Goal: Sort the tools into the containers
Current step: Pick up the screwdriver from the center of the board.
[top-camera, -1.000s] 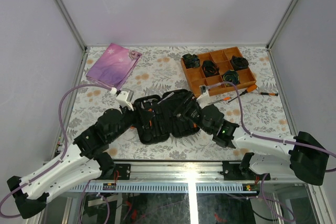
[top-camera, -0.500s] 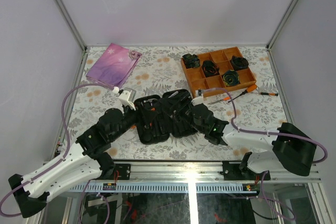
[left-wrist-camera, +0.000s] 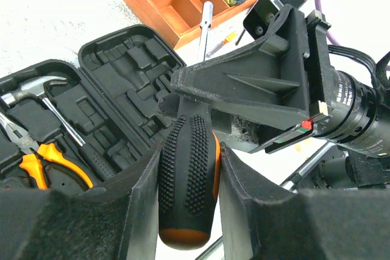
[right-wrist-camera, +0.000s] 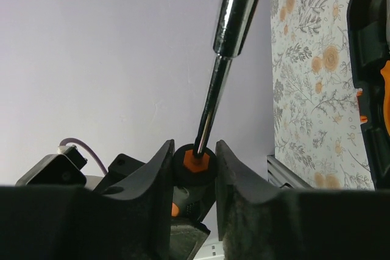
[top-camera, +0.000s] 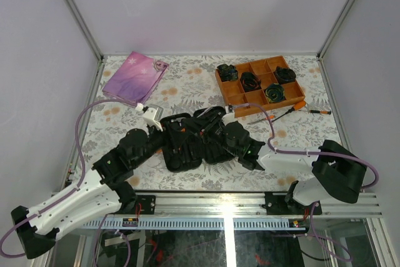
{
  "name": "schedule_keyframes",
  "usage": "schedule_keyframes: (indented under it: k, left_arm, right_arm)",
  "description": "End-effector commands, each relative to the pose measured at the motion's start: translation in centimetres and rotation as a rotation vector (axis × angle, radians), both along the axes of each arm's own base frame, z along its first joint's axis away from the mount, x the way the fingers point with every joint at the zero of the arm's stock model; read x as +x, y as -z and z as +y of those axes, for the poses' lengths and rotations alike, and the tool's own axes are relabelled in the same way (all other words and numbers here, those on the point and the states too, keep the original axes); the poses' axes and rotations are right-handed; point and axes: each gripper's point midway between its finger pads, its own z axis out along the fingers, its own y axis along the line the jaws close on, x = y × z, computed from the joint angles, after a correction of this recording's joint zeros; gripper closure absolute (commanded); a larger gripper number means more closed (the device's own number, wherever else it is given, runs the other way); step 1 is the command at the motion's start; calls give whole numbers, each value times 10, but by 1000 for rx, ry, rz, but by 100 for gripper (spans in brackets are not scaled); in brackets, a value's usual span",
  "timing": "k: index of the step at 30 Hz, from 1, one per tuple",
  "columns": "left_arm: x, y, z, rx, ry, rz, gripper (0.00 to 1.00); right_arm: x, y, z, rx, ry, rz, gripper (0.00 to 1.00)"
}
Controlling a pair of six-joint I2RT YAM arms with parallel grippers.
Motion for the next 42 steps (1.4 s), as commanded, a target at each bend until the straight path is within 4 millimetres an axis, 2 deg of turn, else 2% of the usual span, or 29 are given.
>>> schedule_keyframes:
  k: [1,3,8,10,14,19,22,25,28,34,38,42]
  left_arm:
    - [3,-17,-8,-49,13,-50,92]
    - [3,-17,-7,-46,13,-46,84]
    - [-1,-19,-4,-58,15,-45,56]
    - [-3,-20,-2,-60,17,-41,49]
    - [-8,-24,3,-67,13,-36,43]
    - [-12,-34,14,-88,-11,-42,37]
    - [-13,-43,19,-108,-31,-49,36]
    - [-12,-52,22,-130,-47,-56,35]
    - [-11,-62,22,-151,-57,-62,34]
    - [-7,-76,22,-199,-83,-65,33]
    - [-4,-77,19,-231,-93,-59,33]
    - [0,-74,18,-237,-111,-43,32]
  right_arm:
    - [-2,-37,5,110,-15,-77,92]
    - [-2,-35,5,107,-14,-91,99]
    - [3,-26,0,30,16,-138,100]
    - [7,-22,-4,-37,36,-170,100]
    - [15,-11,-17,-274,74,-260,100]
    - [20,13,-45,-603,84,-327,100]
    - [14,23,-54,-786,-5,-397,100]
    - [1,24,-55,-882,-133,-455,99]
    - [-19,23,-47,-869,-274,-528,97]
    - [-53,3,-21,-689,-462,-645,96]
    - [-71,-16,1,-554,-562,-693,96]
    - [-88,-25,18,-447,-670,-703,97]
